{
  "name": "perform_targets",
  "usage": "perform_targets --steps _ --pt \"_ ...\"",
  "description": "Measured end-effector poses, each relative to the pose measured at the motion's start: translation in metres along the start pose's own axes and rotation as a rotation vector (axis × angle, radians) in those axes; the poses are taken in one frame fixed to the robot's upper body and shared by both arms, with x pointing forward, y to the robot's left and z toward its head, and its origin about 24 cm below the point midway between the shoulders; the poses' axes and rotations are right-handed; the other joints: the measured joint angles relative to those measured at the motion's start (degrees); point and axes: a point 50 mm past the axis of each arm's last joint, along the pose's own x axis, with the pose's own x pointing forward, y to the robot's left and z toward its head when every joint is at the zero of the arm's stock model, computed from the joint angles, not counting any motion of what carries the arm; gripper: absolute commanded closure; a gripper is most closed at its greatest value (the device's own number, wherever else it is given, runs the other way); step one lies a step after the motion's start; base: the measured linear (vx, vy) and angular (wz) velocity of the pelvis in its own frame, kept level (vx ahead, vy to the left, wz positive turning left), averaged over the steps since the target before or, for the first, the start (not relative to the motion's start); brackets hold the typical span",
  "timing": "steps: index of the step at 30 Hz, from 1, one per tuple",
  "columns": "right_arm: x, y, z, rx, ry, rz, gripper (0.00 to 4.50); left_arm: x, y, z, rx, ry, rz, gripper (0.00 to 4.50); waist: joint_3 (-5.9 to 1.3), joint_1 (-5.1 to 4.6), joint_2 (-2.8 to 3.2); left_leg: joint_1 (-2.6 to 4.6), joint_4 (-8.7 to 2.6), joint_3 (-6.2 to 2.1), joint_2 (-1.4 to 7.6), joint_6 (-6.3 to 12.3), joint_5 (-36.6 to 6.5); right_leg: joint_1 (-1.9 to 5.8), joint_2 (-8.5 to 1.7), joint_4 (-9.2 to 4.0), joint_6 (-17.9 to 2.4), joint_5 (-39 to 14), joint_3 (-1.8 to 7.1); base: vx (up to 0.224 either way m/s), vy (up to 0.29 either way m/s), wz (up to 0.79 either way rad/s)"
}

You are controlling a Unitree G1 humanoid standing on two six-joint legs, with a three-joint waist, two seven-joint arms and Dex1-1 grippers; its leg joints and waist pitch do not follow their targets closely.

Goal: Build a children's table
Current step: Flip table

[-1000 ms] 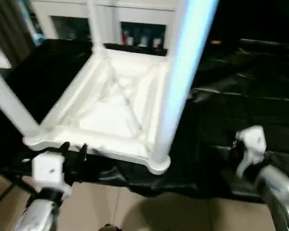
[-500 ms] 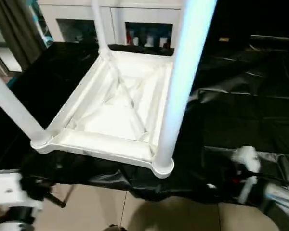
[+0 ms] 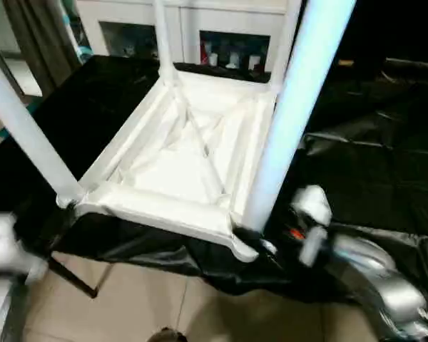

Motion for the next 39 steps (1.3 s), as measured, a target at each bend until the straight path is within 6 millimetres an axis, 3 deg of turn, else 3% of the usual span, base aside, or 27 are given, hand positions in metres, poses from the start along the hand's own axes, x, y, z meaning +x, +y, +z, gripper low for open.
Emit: perform_targets --steps 1,2,5,7,12,17,21,24,26,32,36,39 --pt "0.003 0.001 -0.003 0.005 0.0 -0.01 0.0 0.004 0.003 0.0 0.003 0.006 0.004 0.05 0.21 0.02 0.84 -0.09 0.03 0.0 -0.01 -0.02 0.0 -0.11 0.0 0.08 0.0 0.0 0.07 0.0 0.0 0.0" --pt "0.005 0.0 -0.006 0.013 -0.003 -0.027 0.0 0.008 0.006 -0.003 0.01 0.03 0.001 0.05 0.03 -0.04 0.82 -0.02 0.1 0.0 -0.02 -0.02 0.0 -0.06 0.0 0.09 0.0 0.0 0.07 0.0 0.0 0.0" --pt "0.018 0.0 -0.011 0.031 -0.031 -0.092 0.27 0.022 0.012 -0.006 -0.029 0.076 -0.008 0.0 0.21 -0.04 2.82 -0.07 0.19 -0.01 -0.08 -0.03 0.0 -0.11 -0.03 0.19 -0.2 0.1 0.13 0.0 0.0 0.0" --pt "0.021 0.002 -0.011 0.04 -0.048 -0.113 0.44 0.027 0.012 -0.006 -0.05 0.08 -0.015 0.0 0.21 0.1 3.64 -0.09 0.16 -0.01 -0.1 -0.03 0.0 -0.15 -0.06 0.26 -0.2 0.2 0.14 0.0 0.0 0.0" --pt "0.023 -0.001 -0.01 0.035 -0.068 -0.151 0.87 0.037 0.012 -0.006 -0.077 0.079 -0.013 0.0 -0.12 0.04 4.16 -0.03 0.16 -0.04 -0.05 -0.1 0.1 -0.21 -0.05 0.56 -0.2 0.2 0.1 0.0 0.0 0.0" --pt "0.016 -0.007 -0.01 0.003 -0.066 -0.171 1.32 0.041 0.009 -0.004 -0.099 0.054 -0.026 0.0 -0.52 0.14 3.24 -0.09 0.25 0.0 -0.03 -0.07 0.1 -0.34 -0.05 0.75 -0.2 0.1 0.13 0.0 0.0 0.0" --pt "0.011 -0.014 -0.013 -0.003 -0.058 -0.211 1.62 0.042 0.005 -0.007 -0.125 0.041 -0.026 0.37 -1.09 0.06 2.13 -0.1 0.26 0.02 -0.03 -0.05 0.2 -0.41 -0.06 0.82 -0.2 0.1 0.15 0.0 0.0 0.0" --pt "0.009 -0.016 -0.013 -0.008 -0.055 -0.236 1.94 0.042 0.003 -0.013 -0.141 0.061 -0.017 0.72 -1.25 -0.06 1.81 -0.09 0.3 0.04 -0.03 -0.06 0.2 -0.41 -0.06 0.86 -0.2 0.2 0.18 0.0 0.0 0.0" --pt "0.008 -0.02 -0.014 -0.012 -0.047 -0.27 2.08 0.045 0.0 -0.014 -0.147 0.059 0.001 0.84 -1.37 0.01 1.26 -0.07 0.3 0.08 -0.03 -0.06 0.2 -0.46 -0.06 0.95 -0.2 0.2 0.23 0.0 0.0 0.0" --pt "-0.001 -0.037 -0.009 -0.028 -0.057 -0.411 2.52 0.049 -0.029 -0.021 -0.174 0.065 -0.034 1.35 -1.38 0.09 -0.21 -0.08 0.29 0.25 0.0 -0.06 0.2 -0.46 -0.06 0.96 -0.2 0.2 0.4 0.0 0.0 0.0" --pt "-0.007 -0.044 -0.008 -0.029 -0.068 -0.503 2.59 0.054 -0.041 -0.021 -0.146 0.059 -0.042 1.69 -1.29 0.28 -0.73 -0.11 0.28 0.37 0.0 0.08 0.3 -0.47 -0.06 0.96 -0.2 0.1 0.52 0.0 0.0 0.0" --pt "-0.015 -0.049 -0.009 -0.015 -0.084 -0.59 2.6 0.062 -0.056 -0.02 -0.132 0.057 -0.081 2.03 -1.26 0.53 -0.81 -0.12 0.21 0.98 0.04 0.2 0.4 -0.51 -0.06 0.96 0.0 0.0 1.07 0.0 0.0 0.0"
